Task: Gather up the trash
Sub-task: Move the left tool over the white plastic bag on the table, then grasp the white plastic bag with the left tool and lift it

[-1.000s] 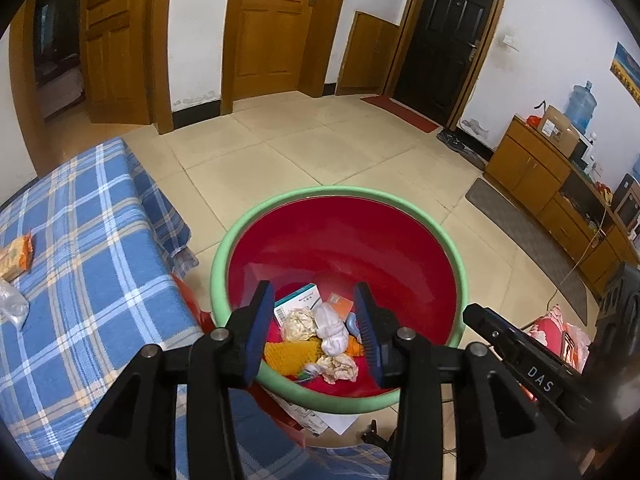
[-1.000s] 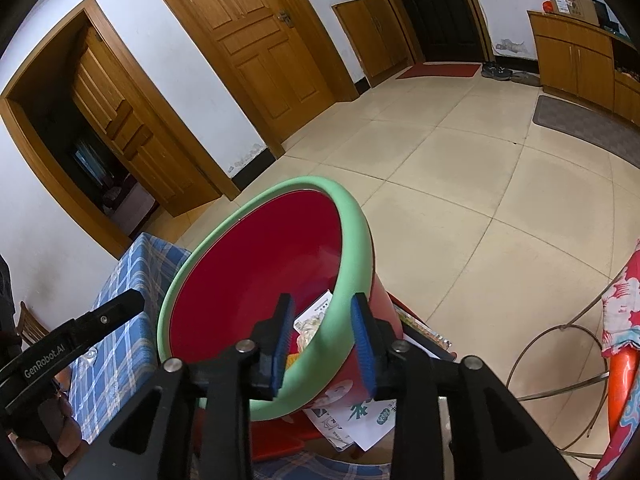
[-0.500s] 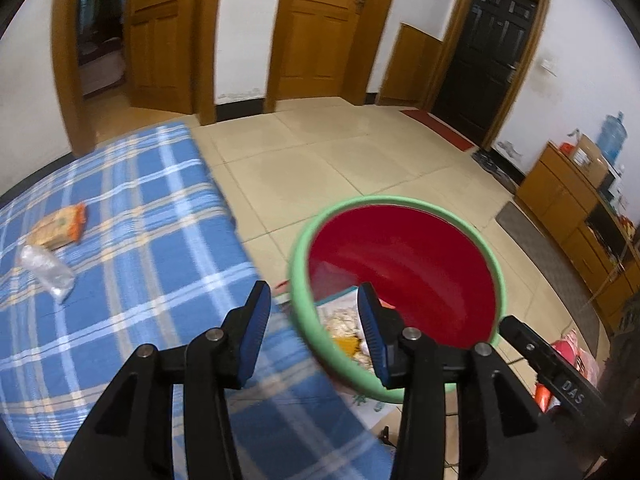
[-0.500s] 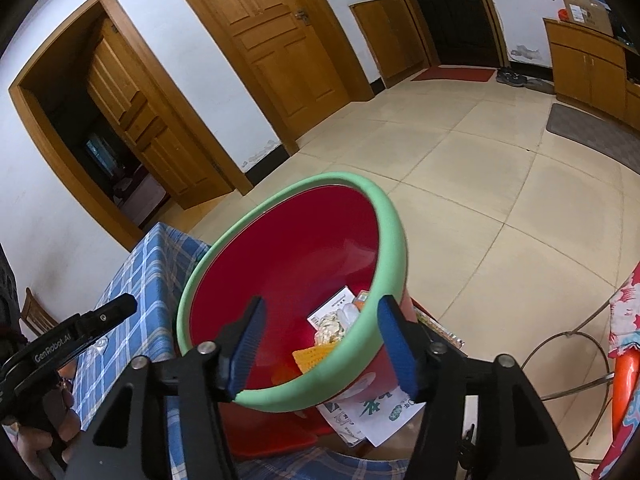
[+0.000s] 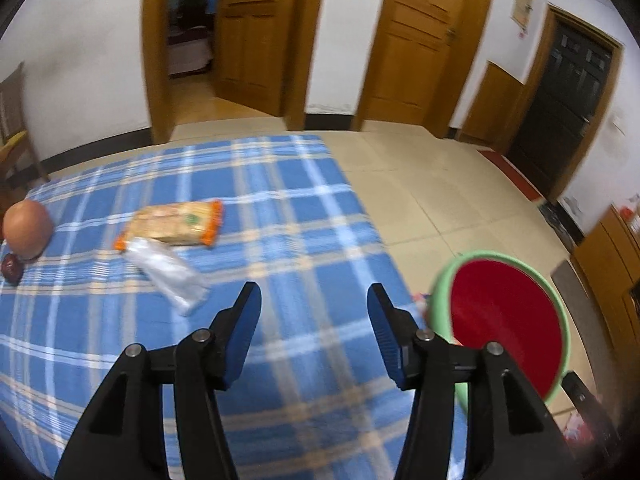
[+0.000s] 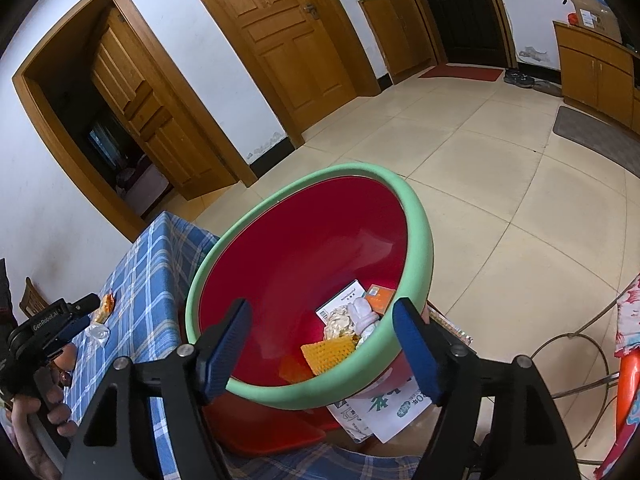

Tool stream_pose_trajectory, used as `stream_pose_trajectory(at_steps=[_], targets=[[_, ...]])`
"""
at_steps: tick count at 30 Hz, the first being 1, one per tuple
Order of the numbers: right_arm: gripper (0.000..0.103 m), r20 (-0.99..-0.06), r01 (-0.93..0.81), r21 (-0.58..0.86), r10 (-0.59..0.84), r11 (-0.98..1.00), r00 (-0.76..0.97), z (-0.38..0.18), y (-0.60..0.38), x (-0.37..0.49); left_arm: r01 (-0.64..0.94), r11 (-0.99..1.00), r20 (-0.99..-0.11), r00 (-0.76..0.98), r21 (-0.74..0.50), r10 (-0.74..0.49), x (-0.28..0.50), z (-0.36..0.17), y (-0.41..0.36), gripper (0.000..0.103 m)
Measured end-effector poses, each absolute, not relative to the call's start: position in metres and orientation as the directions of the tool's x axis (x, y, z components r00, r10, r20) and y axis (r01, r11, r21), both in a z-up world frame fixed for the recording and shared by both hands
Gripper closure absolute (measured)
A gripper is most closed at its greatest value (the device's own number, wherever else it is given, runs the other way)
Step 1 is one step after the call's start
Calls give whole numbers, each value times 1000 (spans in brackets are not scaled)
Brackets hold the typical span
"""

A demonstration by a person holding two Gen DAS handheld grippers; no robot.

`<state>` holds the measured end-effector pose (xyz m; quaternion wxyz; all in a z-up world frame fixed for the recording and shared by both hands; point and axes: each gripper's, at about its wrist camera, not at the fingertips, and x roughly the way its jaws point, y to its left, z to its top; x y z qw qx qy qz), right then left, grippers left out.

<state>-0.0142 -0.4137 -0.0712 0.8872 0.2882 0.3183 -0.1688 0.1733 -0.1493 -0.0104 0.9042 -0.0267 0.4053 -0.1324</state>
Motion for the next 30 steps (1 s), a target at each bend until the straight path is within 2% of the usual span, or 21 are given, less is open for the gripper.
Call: stream_pose_trajectory(at_steps=[5, 11, 15, 26, 27, 28, 30], targets=[[23, -664, 479, 403, -111, 780, 739, -70, -411, -10, 123, 980, -734, 650, -156, -199, 187, -17, -122, 46], [12, -670, 483, 397, -114, 781, 734, -71, -410, -5, 25, 988, -756, 640, -153, -133, 204, -32, -97, 46], [9, -676, 490, 390, -118, 780, 727, -71, -409, 1, -27, 988, -774, 624, -154, -103, 217, -44, -86, 46], [9, -687, 494, 377, -120, 783, 716, -73, -407, 8, -51, 989, -790, 608, -141, -81, 237, -62, -82, 46], [9, -688, 494, 375, -122, 785, 716, -73, -407, 8, -45, 991, -786, 614, -130, -75, 237, -62, -83, 48], [9, -688, 495, 372, -124, 786, 715, -73, -406, 9, -43, 992, -785, 617, -116, -65, 236, -63, -84, 56], [9, -688, 494, 374, -123, 785, 715, -73, -406, 9, -35, 994, -781, 621, -107, -62, 236, -63, -85, 58]])
